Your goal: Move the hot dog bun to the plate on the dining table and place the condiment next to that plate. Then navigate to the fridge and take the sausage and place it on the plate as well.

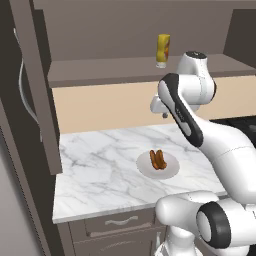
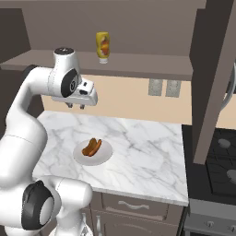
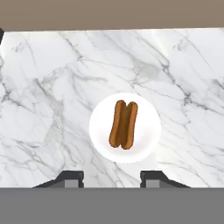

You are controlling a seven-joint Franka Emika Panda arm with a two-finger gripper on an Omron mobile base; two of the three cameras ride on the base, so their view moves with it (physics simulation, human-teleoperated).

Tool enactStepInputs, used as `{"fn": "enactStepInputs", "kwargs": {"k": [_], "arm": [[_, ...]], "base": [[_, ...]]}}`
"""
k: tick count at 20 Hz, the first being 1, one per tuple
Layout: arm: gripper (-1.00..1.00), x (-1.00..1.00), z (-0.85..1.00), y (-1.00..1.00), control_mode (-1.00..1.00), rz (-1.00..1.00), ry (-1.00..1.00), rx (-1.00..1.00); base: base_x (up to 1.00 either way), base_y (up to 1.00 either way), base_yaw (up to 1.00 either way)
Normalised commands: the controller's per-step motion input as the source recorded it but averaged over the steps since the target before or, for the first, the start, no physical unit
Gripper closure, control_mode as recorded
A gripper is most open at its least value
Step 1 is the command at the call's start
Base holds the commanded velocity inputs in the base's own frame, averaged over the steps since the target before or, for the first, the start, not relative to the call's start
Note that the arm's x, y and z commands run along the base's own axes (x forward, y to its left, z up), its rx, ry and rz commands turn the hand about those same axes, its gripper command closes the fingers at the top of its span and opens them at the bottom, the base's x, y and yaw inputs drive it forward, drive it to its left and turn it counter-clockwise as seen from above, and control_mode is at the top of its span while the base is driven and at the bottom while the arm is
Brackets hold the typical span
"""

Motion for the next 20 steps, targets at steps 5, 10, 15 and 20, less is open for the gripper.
{"fn": "enactStepInputs", "kwargs": {"k": [5,10,15,20], "arm": [[-1.00,0.00,-0.01,0.00,-1.00,0.00,0.00,0.00],[-1.00,-0.04,-0.35,0.00,-1.00,0.00,0.12,-0.01],[-1.00,-0.04,-0.75,0.00,-1.00,-0.03,0.16,-0.06],[-1.00,-0.02,-0.78,0.00,-1.00,-0.05,0.03,-0.14]], "base": [[0.00,0.00,0.00],[0.00,0.00,0.00],[0.00,0.00,0.00],[0.00,0.00,0.00]]}}
